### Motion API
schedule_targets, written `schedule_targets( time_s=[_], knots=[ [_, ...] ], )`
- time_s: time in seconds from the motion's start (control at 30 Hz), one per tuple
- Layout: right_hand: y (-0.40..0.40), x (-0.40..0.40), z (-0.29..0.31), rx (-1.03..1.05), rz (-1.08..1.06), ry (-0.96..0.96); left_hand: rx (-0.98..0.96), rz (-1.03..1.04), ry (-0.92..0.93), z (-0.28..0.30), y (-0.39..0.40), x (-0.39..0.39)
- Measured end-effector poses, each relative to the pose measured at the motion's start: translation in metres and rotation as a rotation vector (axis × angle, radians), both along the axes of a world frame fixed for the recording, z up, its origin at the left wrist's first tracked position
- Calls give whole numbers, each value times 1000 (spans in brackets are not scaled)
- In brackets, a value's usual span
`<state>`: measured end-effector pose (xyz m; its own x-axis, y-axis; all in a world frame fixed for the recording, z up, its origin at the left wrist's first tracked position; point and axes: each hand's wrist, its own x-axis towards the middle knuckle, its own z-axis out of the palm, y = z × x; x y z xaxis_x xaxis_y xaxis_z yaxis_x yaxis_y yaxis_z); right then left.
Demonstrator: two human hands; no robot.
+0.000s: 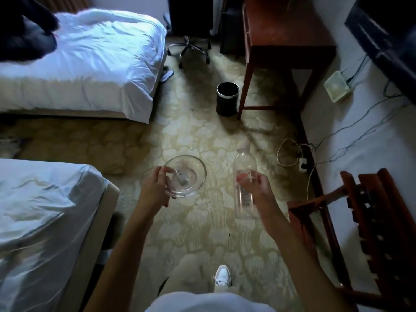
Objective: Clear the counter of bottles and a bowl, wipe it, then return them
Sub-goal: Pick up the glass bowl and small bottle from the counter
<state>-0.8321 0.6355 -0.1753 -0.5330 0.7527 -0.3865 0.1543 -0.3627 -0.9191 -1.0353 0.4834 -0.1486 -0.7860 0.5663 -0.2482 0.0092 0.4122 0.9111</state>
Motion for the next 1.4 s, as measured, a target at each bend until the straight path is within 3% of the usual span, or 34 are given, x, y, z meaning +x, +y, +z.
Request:
schedule_targets(
  time_s=[0.33, 0.67, 1.03, 1.27, 1.4],
  knots=[
    [174, -181, -42, -95, 11, -59, -92, 15, -65, -46, 188, -187],
    [389, -355, 6, -24, -151, -19, -25, -167, 17, -8, 432, -386],
    [633, -498, -66, -228, -318, 12, -129, -249, -94, -72, 707, -519],
    [829, -570, -25, -82, -359, -4, -61, -305, -15, -39, 915, -604],
    [913, -587, -19, -57, -438, -1, -39, -384, -63, -48, 1020, -636]
  ],
)
